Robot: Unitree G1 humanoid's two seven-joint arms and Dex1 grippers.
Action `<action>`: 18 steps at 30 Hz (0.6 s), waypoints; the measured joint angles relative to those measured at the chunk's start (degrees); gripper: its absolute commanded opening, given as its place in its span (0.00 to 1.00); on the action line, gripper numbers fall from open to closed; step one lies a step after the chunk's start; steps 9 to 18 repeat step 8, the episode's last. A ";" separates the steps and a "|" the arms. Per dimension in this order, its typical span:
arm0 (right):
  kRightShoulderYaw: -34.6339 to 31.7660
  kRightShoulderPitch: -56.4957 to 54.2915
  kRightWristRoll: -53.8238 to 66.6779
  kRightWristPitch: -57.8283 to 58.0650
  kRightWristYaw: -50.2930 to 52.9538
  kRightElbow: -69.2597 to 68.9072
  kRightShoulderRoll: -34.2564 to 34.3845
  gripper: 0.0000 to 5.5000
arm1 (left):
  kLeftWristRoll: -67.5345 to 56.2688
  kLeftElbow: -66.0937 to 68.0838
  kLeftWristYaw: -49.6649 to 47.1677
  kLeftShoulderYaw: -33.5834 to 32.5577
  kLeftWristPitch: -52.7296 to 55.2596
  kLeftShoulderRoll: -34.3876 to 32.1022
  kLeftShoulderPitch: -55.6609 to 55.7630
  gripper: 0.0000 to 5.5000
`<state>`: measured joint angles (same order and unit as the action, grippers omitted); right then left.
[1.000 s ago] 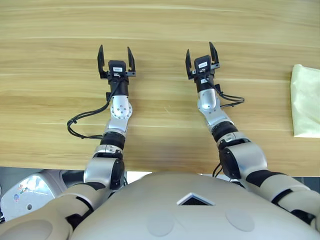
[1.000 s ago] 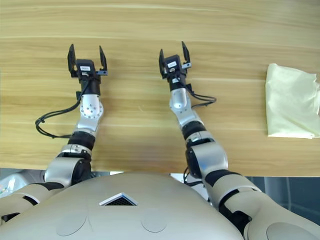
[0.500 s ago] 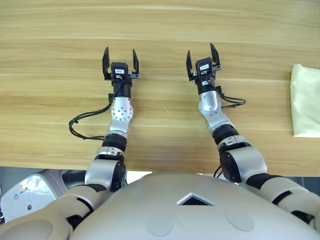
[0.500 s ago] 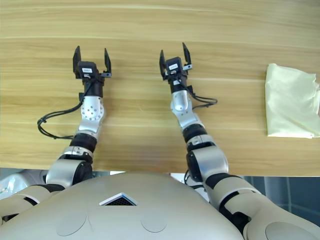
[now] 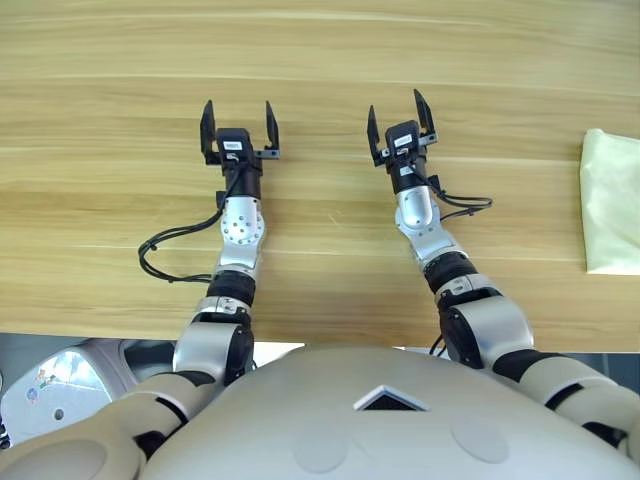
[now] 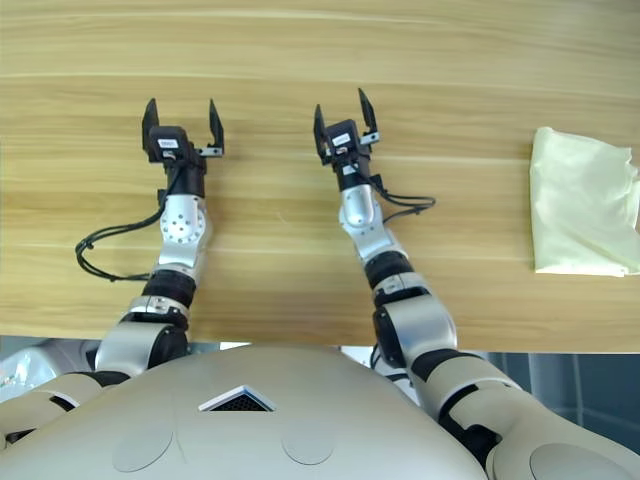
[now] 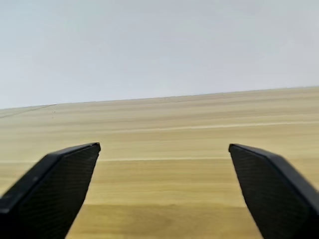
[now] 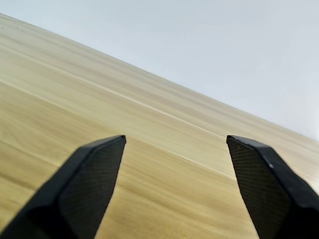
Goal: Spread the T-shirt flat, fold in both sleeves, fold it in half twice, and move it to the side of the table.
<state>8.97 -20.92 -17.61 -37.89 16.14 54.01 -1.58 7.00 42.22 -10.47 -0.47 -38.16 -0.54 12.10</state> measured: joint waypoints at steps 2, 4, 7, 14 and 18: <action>0.00 0.28 0.00 -0.02 0.00 -0.49 -0.09 0.68 | -0.41 -0.37 0.72 0.02 -0.03 0.06 -0.32 0.72; -0.01 0.45 0.00 -0.03 0.00 -0.71 -0.15 0.68 | -0.40 -0.60 0.78 0.07 -0.06 0.09 -0.51 0.72; -0.03 0.67 0.08 -0.03 0.00 -1.00 -0.25 0.68 | -0.24 -0.64 -0.10 0.00 0.68 0.04 -0.57 0.72; -0.03 0.68 0.11 -0.03 0.00 -1.01 -0.26 0.68 | -0.19 -0.63 -0.20 0.00 0.73 0.03 -0.57 0.72; -0.03 0.68 0.11 -0.03 0.00 -1.01 -0.26 0.68 | -0.19 -0.63 -0.20 0.00 0.73 0.03 -0.57 0.72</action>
